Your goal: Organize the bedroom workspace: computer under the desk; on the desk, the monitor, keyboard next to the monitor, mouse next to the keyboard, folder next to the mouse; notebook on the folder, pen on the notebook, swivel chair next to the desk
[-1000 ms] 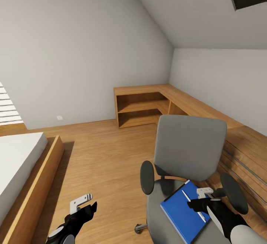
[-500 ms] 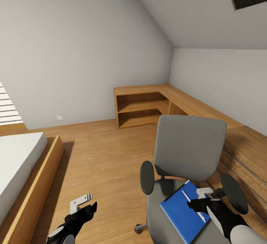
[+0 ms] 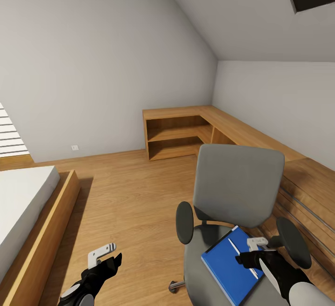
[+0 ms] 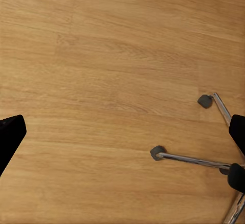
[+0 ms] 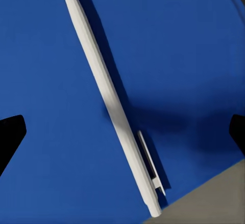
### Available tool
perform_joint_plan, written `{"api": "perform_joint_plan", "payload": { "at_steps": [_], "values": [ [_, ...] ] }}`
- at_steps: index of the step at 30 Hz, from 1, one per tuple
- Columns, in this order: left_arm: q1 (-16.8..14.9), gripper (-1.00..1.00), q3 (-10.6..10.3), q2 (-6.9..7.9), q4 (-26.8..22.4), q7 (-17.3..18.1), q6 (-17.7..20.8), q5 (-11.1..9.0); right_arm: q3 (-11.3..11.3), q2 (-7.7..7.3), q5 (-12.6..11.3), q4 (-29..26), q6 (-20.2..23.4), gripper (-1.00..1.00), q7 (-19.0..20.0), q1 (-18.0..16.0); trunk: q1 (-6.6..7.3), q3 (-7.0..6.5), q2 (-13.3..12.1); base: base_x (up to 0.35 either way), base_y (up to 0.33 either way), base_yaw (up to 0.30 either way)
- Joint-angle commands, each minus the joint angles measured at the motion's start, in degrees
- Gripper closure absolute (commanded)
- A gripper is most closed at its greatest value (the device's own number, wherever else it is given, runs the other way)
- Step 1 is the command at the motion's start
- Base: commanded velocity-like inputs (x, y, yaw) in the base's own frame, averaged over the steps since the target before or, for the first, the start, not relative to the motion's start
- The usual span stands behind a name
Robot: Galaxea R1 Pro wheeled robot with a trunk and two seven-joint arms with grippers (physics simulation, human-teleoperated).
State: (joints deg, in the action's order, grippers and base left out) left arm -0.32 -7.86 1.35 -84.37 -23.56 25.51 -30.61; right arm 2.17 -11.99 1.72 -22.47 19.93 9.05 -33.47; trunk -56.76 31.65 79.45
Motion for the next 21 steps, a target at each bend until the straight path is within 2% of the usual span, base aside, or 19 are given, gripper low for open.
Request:
{"api": "perform_joint_plan", "payload": {
  "at_steps": [1, 9, 17, 21],
  "values": [
    [-0.03, -1.0, -0.14, 0.06, -0.09, -0.62, 0.07, -0.59, 0.24, -0.05, 0.2, -0.12, 0.37, -1.0, 0.18, -0.01, 0.0, 0.06, 0.03, 0.0, 0.0, 0.0],
    [-0.03, -1.0, -0.14, 0.06, -0.09, -0.69, 0.07, -0.59, 0.28, 0.03, 0.21, -0.12, 0.45, -1.0, 0.18, -0.01, 0.0, 0.06, 0.03, 0.0, 0.0, 0.0],
    [-0.03, -1.0, -0.14, 0.03, -0.09, -0.69, 0.07, -0.59, 0.28, 0.04, 0.22, -0.12, 0.46, -1.0, 0.18, -0.01, -1.76, 1.49, 3.24, 0.0, 0.0, 0.0],
    [-0.03, -1.0, -0.14, 0.04, -0.09, -0.66, 0.07, -0.59, 0.29, 0.04, 0.22, -0.08, 0.41, -1.0, 0.15, -0.01, -1.76, 1.49, 3.24, 0.0, 0.0, 0.0]
  ]
}}
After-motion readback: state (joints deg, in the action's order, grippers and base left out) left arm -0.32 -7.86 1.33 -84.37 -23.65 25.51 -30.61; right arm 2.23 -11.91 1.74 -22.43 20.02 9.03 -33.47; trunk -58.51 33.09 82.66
